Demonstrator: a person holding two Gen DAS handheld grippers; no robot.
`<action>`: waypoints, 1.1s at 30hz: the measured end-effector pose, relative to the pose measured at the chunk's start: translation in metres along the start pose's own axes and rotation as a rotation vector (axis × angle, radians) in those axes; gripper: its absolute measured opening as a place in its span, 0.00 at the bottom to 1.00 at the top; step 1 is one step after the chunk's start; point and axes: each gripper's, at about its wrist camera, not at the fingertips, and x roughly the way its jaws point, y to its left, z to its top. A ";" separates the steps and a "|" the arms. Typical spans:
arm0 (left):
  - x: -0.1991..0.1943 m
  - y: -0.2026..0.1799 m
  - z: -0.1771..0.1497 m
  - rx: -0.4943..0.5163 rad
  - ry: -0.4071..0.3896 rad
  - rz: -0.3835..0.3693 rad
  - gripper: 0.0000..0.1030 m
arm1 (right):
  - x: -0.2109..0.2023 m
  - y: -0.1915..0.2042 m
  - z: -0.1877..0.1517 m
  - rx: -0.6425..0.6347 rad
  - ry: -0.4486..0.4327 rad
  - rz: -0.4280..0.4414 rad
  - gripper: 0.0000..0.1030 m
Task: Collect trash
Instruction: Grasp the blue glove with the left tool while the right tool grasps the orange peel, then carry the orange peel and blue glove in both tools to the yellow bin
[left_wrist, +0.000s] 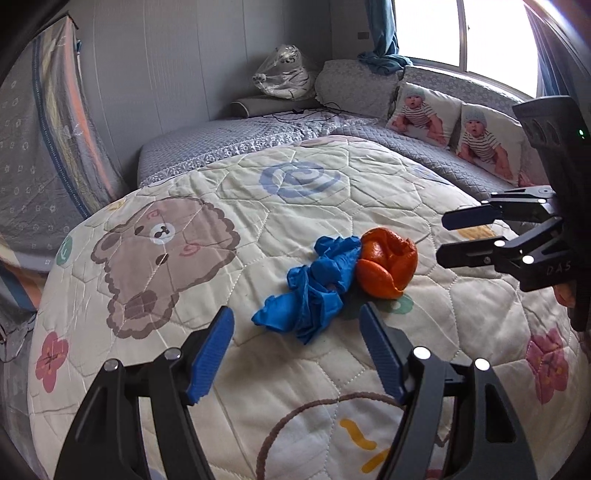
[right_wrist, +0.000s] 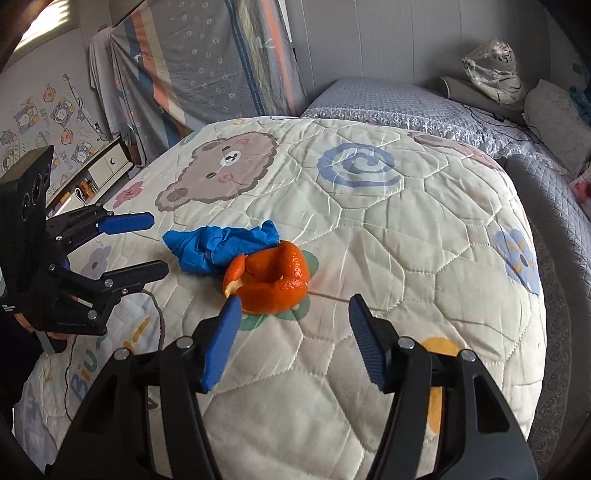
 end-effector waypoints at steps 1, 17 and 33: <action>0.002 -0.001 0.002 0.018 0.006 -0.016 0.66 | 0.003 0.000 0.002 -0.003 0.007 0.001 0.56; 0.049 -0.002 0.018 0.110 0.087 -0.086 0.48 | 0.040 -0.008 0.021 0.016 0.093 0.068 0.40; 0.041 0.008 0.021 0.056 0.097 -0.063 0.18 | 0.034 -0.015 0.026 0.038 0.072 0.071 0.10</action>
